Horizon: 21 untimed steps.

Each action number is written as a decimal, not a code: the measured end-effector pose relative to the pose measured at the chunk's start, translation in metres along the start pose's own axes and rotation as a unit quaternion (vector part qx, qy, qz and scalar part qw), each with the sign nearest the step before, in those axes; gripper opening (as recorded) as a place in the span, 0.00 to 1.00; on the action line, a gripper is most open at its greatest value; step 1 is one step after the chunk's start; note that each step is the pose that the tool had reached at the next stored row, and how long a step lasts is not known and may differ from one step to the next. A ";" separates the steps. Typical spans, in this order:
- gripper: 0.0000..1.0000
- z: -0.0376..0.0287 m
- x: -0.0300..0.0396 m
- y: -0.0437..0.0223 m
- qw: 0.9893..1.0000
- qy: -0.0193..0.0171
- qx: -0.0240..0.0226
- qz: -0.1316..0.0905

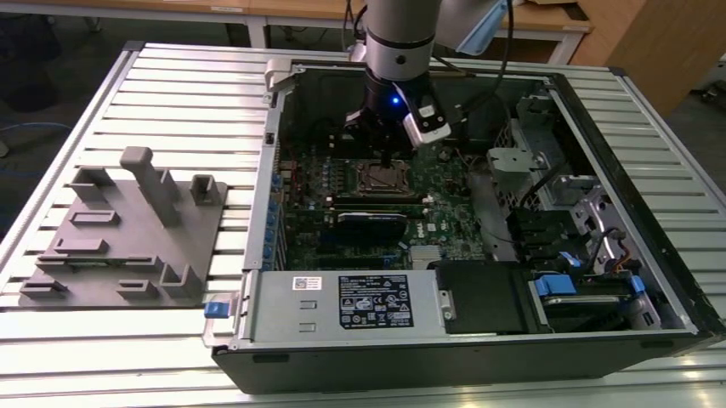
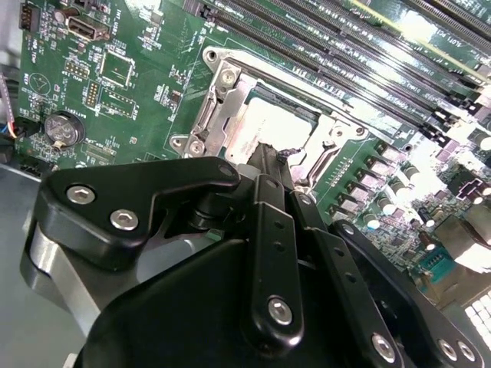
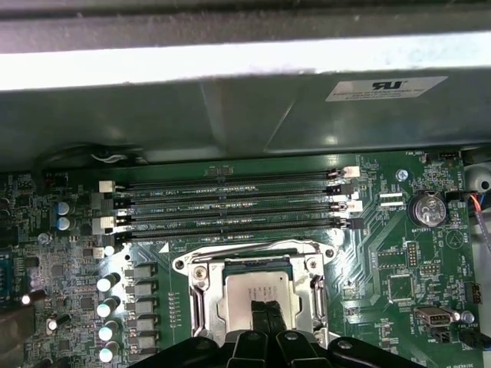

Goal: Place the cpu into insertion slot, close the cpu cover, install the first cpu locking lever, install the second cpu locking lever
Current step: 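Install the second cpu locking lever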

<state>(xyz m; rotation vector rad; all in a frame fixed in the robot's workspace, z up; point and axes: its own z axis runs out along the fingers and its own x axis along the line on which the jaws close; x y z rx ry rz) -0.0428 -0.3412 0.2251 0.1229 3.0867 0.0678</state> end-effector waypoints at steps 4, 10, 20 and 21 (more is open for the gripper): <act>0.10 -0.0023 -0.0001 0.0002 1.000 0.000 0.000 0.000; 0.10 -0.0044 -0.0002 0.0002 1.000 0.000 0.000 0.000; 0.10 -0.0047 -0.0008 -0.0073 1.000 0.000 0.000 0.000; 0.10 -0.0048 -0.0011 -0.0110 1.000 0.000 0.000 0.000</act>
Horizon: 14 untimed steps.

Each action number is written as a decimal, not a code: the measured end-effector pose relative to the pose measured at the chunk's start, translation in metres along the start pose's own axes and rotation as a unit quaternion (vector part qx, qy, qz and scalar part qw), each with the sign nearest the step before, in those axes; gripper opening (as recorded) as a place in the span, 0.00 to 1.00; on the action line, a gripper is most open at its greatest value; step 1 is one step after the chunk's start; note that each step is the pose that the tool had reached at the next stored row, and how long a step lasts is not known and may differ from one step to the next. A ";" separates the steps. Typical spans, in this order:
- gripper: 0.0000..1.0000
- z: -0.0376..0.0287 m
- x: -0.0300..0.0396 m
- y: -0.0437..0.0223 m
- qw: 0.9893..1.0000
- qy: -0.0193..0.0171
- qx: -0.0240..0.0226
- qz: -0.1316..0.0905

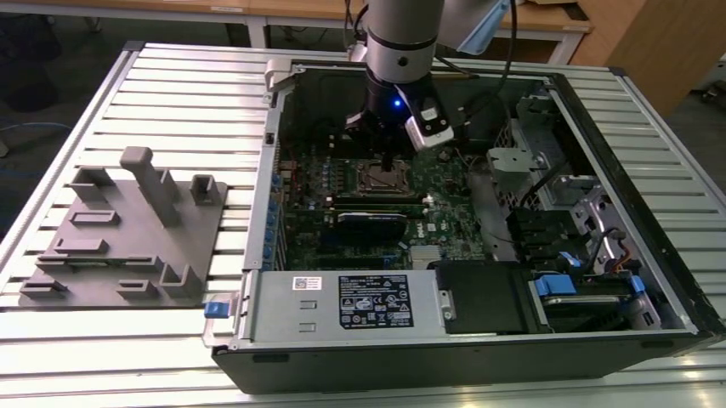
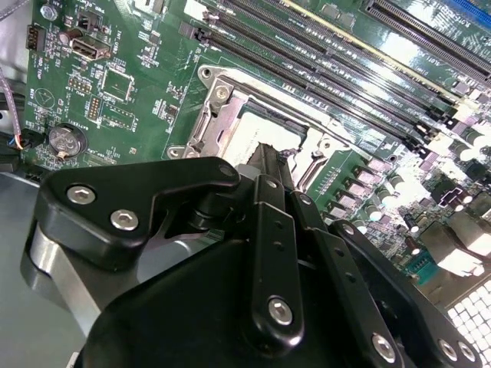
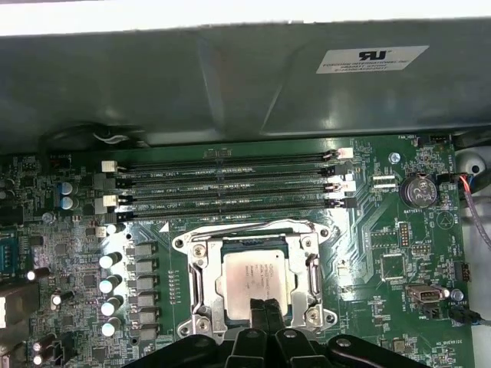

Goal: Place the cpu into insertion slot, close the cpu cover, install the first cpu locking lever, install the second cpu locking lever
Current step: 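Install the second cpu locking lever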

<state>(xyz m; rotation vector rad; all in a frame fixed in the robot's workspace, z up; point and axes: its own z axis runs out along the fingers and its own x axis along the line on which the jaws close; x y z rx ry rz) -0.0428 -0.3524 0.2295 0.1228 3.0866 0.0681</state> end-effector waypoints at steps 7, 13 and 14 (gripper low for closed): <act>0.10 -0.0016 -0.0001 0.0001 1.000 0.000 0.000 0.000; 0.10 -0.0019 -0.0002 -0.0008 1.000 0.000 0.000 0.000; 0.10 -0.0019 -0.0002 -0.0012 1.000 0.000 0.000 0.000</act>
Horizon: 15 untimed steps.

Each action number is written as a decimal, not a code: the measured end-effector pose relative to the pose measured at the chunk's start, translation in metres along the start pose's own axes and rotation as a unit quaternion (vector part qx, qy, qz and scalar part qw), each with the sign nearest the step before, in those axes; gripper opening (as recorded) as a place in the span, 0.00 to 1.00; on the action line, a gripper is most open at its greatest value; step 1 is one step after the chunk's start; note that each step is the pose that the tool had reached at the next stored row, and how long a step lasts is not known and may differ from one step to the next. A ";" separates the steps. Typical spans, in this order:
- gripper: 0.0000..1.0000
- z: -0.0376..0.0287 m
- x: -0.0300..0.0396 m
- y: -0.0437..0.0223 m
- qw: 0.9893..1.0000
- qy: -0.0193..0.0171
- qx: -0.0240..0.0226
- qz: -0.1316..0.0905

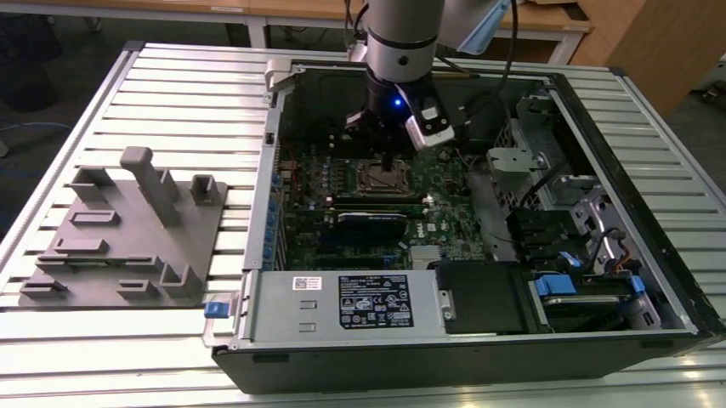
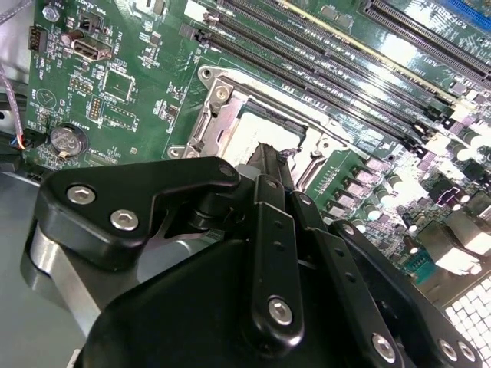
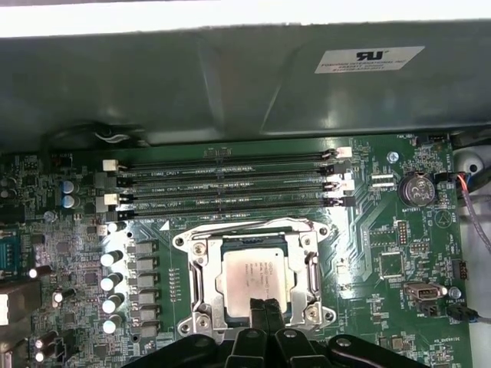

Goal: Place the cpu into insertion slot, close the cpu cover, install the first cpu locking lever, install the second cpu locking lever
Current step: 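Install the second cpu locking lever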

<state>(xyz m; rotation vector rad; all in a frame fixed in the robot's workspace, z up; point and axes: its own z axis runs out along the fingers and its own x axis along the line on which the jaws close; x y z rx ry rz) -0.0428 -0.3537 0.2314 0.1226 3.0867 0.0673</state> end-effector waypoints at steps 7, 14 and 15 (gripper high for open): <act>0.10 -0.0001 -0.0004 -0.0047 1.000 0.000 0.000 0.000; 0.10 -0.0005 -0.0009 -0.0121 1.000 0.000 0.000 0.000; 0.10 -0.0005 -0.0011 -0.0134 1.000 0.000 0.000 0.000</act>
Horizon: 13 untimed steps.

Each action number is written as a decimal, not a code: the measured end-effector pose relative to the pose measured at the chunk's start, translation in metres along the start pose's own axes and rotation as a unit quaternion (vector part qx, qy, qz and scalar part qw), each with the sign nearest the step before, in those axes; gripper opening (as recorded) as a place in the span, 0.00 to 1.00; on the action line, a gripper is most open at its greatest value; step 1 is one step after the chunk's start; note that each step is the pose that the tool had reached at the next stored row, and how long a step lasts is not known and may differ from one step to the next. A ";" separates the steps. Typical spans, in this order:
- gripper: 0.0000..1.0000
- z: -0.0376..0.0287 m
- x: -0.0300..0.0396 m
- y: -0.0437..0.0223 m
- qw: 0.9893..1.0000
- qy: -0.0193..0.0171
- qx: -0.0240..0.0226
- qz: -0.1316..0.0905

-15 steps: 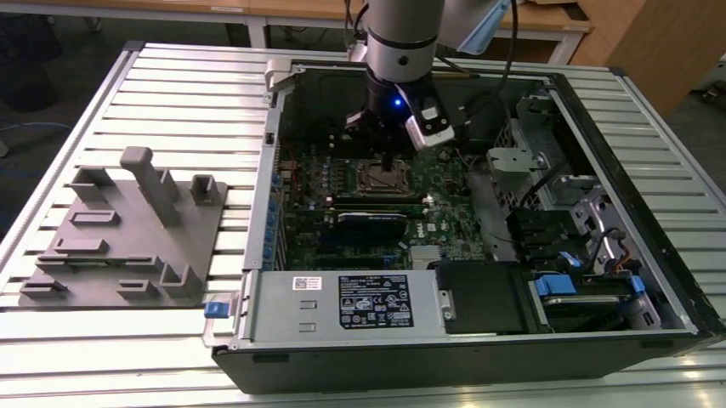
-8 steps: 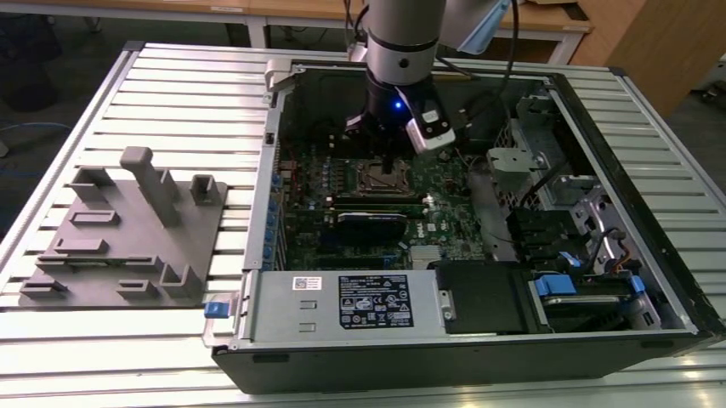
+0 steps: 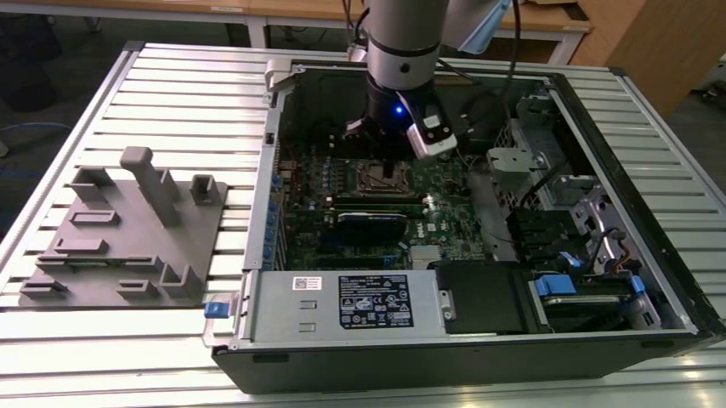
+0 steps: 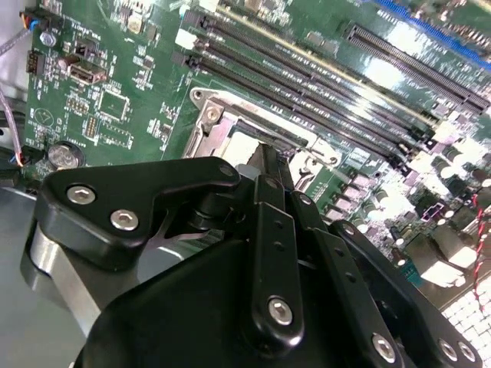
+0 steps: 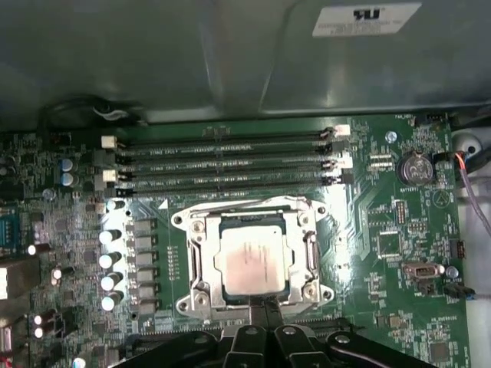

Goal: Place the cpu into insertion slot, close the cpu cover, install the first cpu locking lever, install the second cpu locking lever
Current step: 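Install the second cpu locking lever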

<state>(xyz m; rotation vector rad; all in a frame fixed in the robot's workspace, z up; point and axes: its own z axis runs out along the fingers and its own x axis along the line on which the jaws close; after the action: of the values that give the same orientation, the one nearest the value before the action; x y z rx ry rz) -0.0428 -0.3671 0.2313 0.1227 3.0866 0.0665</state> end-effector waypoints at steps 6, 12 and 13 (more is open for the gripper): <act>0.10 -0.0003 -0.0006 -0.0075 1.000 0.000 0.000 0.000; 0.10 -0.0006 -0.0011 -0.0144 1.000 0.000 0.000 0.000; 0.10 -0.0006 -0.0012 -0.0153 1.000 0.000 0.000 0.000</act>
<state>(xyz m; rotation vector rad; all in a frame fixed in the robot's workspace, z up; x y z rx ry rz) -0.0428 -0.3824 0.2313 0.1228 3.0866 0.0665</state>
